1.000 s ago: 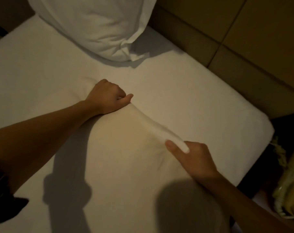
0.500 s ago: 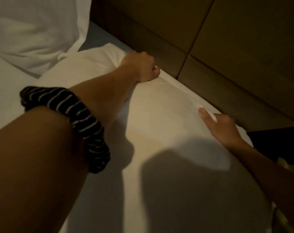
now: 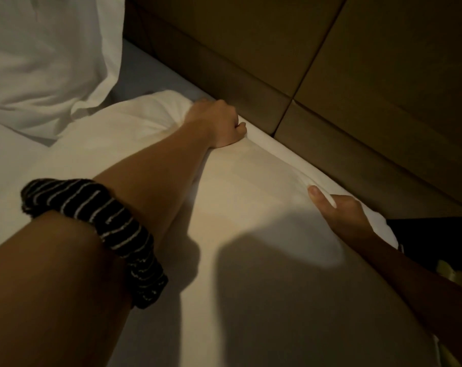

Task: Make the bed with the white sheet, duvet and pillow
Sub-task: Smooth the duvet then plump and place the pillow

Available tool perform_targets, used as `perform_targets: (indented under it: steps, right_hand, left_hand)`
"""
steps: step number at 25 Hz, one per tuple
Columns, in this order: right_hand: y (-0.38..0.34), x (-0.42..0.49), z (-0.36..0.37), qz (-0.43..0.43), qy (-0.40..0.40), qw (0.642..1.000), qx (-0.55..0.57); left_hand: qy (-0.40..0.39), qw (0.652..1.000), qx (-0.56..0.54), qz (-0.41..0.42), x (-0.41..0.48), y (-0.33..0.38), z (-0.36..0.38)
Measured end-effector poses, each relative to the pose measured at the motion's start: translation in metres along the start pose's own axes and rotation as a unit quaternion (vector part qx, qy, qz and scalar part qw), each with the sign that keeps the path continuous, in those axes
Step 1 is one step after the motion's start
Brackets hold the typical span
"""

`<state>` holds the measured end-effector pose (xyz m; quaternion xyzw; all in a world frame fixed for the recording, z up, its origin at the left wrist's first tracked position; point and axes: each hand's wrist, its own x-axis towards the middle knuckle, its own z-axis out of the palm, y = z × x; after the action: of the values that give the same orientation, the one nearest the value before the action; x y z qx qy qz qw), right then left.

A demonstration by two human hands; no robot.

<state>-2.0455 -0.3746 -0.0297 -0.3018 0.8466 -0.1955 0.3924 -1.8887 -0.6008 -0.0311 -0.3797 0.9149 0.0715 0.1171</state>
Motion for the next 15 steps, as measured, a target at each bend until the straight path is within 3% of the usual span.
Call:
perform_targets:
  steps: [7,11,13,15]
  right_hand:
    - [-0.007,-0.006,-0.005,-0.001,-0.015,1.0,-0.017]
    - [-0.004,-0.013,-0.009,-0.017,-0.013,0.998,-0.057]
    - [-0.012,-0.023,-0.022,-0.066,0.017,0.992,-0.102]
    - [-0.036,-0.047,-0.027,-0.176,0.086,0.976,-0.097]
  left_hand:
    - [0.026,0.999,0.003,-0.035,-0.004,0.004,-0.012]
    - [0.053,0.991,-0.066,-0.1,-0.041,0.017,-0.04]
    - [0.13,0.981,-0.095,-0.107,-0.089,0.016,-0.047]
    - [0.193,0.97,-0.095,-0.112,-0.148,0.008,-0.051]
